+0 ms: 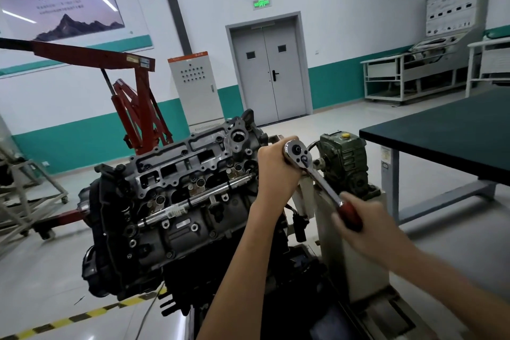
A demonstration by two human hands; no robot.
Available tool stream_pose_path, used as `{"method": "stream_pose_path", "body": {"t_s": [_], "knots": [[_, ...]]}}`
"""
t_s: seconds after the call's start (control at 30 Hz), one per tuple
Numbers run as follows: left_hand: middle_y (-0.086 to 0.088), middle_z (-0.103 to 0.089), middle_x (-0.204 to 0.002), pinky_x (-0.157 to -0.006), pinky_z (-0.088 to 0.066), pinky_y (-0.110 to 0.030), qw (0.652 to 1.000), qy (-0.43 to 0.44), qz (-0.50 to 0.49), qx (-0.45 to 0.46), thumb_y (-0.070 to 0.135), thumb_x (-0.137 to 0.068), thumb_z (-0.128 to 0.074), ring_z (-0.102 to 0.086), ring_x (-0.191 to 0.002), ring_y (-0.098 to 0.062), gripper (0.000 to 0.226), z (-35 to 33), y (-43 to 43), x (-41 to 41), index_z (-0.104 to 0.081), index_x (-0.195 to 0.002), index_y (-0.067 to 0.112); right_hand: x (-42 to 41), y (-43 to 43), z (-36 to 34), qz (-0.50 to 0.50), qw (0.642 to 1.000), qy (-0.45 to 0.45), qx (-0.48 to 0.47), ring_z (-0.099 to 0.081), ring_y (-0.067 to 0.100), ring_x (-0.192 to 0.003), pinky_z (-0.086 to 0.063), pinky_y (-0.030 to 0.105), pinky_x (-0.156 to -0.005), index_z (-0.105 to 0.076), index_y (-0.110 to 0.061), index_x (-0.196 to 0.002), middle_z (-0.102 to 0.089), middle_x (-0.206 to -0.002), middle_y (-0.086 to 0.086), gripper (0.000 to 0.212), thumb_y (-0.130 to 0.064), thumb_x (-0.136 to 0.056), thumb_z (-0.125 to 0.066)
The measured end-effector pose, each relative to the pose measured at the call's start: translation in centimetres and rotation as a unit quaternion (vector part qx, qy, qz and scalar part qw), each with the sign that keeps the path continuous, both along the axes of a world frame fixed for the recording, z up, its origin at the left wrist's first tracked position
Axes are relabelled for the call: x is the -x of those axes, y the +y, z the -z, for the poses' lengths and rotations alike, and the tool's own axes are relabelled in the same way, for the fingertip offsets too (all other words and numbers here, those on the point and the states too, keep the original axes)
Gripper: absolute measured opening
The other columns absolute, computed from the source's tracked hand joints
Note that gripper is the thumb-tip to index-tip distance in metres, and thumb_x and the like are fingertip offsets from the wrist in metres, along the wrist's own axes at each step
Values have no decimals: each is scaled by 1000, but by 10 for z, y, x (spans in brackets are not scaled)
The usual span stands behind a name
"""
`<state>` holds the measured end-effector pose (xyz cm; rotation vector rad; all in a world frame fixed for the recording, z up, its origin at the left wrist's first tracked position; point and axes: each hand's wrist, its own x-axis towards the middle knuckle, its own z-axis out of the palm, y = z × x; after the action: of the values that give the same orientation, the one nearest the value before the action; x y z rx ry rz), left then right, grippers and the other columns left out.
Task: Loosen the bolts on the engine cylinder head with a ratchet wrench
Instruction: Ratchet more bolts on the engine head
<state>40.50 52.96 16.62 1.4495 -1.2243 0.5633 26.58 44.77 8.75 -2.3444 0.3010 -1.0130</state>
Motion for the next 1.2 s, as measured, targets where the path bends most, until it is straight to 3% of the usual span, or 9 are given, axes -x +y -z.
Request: {"method": "stream_pose_path", "body": {"t_s": [0.13,0.23,0.4,0.57,0.77,0.87,0.97,1.07,1.2], "knots": [[-4,-45,-46,-45,-30,-22,1000,11,-16,-6,-9,-67,-56,-36,-48,-9,24,-3,3,-5,-50,-50,6,1,-28,-31,-32,994,17,105,-54,-4,-58,-35,4,-50,-34,-41,-75,-41,-54,-19,48,-7,-77,-68],[16,-40,-44,-47,-29,-10,999,25,-21,12,-10,-68,-55,-40,-45,-1,47,-13,11,-15,-40,-49,31,-9,-20,-37,-31,994,-5,107,-52,6,-52,-36,8,-47,-37,-40,-71,-45,-53,-12,41,-12,-80,-66],[15,-35,-43,-47,-25,-14,1000,-1,-13,-4,-10,-67,-52,-33,-44,-4,53,-12,15,-13,-33,-50,36,-8,27,-16,-10,999,29,20,-47,11,-48,-43,21,-51,-46,-21,-71,-49,-54,-3,25,-36,-82,-61],[13,-28,-48,-48,-20,-18,1000,-4,-7,-11,-19,-69,-54,-25,-51,-8,56,-7,14,-16,-30,-54,29,-16,73,-4,-124,977,-13,-176,-46,14,-31,-35,20,-35,-45,-10,-71,-48,-42,3,23,-19,-84,-61],[16,-45,-43,-46,-27,-8,996,28,31,-84,-17,-69,-56,-38,-43,0,57,-13,21,-19,-47,-43,34,-10,-2,-30,-54,996,68,8,-48,11,-48,-43,22,-48,-44,-29,-61,-51,-55,-4,33,-8,-79,-62],[10,-44,-49,-47,-27,-11,991,27,39,-129,-8,-74,-65,-33,-47,-3,32,-18,24,-20,-53,-52,12,-10,-42,-62,-6,984,100,149,-48,9,-49,-32,12,-49,-43,-32,-66,-48,-56,-8,31,-11,-78,-62],[5,-46,-53,-48,-29,-11,986,26,45,-158,-4,-76,-67,-34,-48,-2,21,-22,29,-19,-56,-60,1,-14,-53,-76,42,974,92,201,-47,13,-52,-30,19,-50,-48,-22,-73,-47,-56,-7,15,-17,-75,-62],[13,-47,-50,-50,-31,-10,994,29,35,-104,-7,-74,-66,-40,-49,-1,40,-17,29,-17,-50,-56,25,-15,-37,-53,29,986,83,145,-49,5,-51,-27,8,-49,-46,-26,-77,-48,-58,-8,20,-15,-79,-62],[13,-45,-54,-49,-31,-11,998,55,-12,30,-15,-72,-58,-40,-50,-2,40,-2,15,-6,-47,-62,22,-16,21,-17,46,998,37,-9,-56,11,-56,-47,22,-56,-47,-28,-76,-54,-64,0,16,-22,-83,-60]]}}
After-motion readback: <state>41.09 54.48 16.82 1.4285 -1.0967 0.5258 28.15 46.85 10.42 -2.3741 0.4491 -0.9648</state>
